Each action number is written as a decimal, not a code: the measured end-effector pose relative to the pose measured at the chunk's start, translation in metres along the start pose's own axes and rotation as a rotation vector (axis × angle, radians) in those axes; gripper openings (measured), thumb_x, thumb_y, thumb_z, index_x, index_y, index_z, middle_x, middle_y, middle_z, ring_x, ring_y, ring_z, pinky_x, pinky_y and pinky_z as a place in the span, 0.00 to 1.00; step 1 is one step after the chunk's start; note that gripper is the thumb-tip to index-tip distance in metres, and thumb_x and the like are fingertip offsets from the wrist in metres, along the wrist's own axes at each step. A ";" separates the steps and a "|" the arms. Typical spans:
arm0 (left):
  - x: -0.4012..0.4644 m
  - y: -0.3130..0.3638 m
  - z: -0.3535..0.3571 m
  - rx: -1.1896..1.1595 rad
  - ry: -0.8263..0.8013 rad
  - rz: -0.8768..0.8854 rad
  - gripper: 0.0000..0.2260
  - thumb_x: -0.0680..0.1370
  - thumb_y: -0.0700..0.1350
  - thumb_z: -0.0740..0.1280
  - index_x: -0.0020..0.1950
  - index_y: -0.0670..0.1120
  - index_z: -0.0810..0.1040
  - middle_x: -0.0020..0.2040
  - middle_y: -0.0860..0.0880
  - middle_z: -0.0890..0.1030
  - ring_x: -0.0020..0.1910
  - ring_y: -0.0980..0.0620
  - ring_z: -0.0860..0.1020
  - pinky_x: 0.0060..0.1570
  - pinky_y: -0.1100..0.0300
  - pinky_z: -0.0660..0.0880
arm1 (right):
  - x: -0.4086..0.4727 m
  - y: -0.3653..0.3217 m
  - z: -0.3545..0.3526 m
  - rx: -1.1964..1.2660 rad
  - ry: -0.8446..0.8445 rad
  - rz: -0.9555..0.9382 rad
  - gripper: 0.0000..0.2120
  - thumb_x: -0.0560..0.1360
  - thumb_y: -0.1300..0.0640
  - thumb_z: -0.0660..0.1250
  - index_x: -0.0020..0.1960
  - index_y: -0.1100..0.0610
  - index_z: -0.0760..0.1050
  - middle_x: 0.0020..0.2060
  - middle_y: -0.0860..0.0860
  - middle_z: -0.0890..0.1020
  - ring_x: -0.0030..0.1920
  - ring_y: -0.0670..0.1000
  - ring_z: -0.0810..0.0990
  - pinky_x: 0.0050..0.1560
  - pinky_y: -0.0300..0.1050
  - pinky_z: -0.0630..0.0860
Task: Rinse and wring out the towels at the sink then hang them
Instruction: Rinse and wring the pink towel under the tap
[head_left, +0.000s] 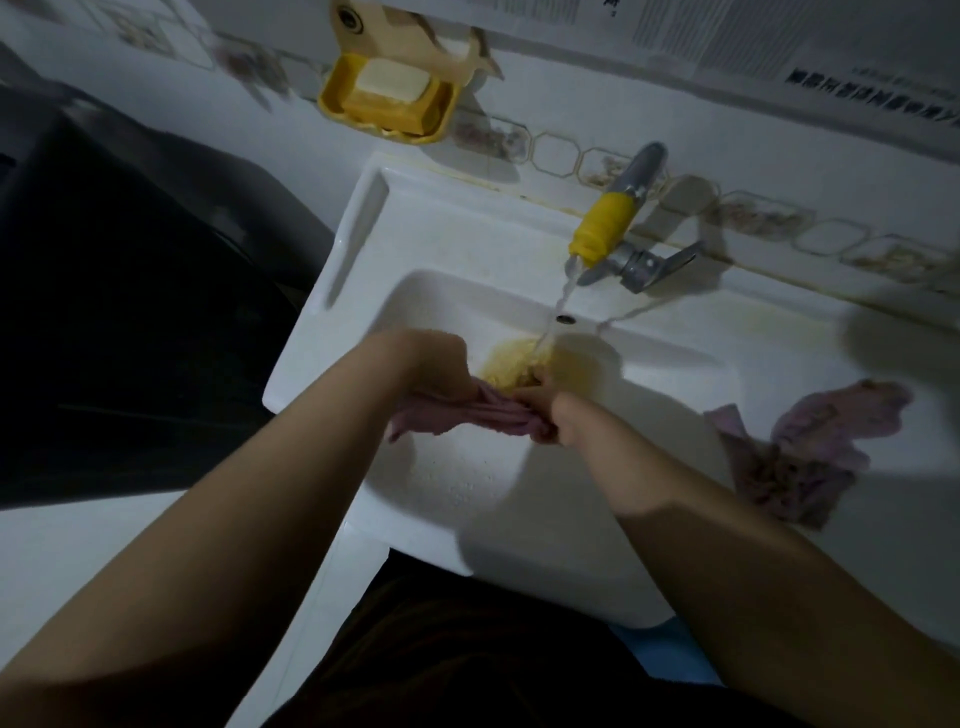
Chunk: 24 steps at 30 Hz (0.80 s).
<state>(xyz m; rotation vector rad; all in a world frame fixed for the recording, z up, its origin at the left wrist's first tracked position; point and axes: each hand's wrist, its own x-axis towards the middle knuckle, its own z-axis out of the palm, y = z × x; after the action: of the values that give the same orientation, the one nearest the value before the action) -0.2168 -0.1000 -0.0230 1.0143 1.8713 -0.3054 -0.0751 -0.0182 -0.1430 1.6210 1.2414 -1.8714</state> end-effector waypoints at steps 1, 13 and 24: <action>-0.001 0.002 0.004 0.050 -0.043 -0.004 0.18 0.79 0.54 0.61 0.49 0.40 0.78 0.40 0.47 0.81 0.40 0.47 0.79 0.43 0.58 0.73 | 0.005 0.002 0.004 -0.026 0.001 0.019 0.33 0.73 0.58 0.70 0.70 0.41 0.56 0.37 0.55 0.76 0.25 0.47 0.68 0.20 0.32 0.63; 0.030 -0.018 0.056 -0.082 -0.088 0.073 0.12 0.77 0.50 0.67 0.53 0.42 0.79 0.45 0.45 0.81 0.41 0.49 0.76 0.44 0.58 0.71 | 0.056 0.020 0.000 -0.354 0.167 0.003 0.38 0.74 0.62 0.66 0.77 0.48 0.50 0.64 0.59 0.72 0.51 0.58 0.75 0.45 0.47 0.73; 0.036 -0.018 0.057 -0.302 0.109 0.102 0.14 0.80 0.49 0.61 0.61 0.44 0.76 0.59 0.46 0.78 0.53 0.49 0.75 0.49 0.59 0.69 | 0.063 -0.011 -0.008 -0.474 0.099 -0.033 0.06 0.75 0.64 0.63 0.40 0.60 0.74 0.41 0.59 0.82 0.36 0.52 0.78 0.35 0.39 0.73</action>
<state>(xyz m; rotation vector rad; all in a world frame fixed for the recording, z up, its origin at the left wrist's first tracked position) -0.2023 -0.1263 -0.0858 0.9284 1.8857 0.0928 -0.0950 0.0106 -0.1970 1.4476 1.6119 -1.3817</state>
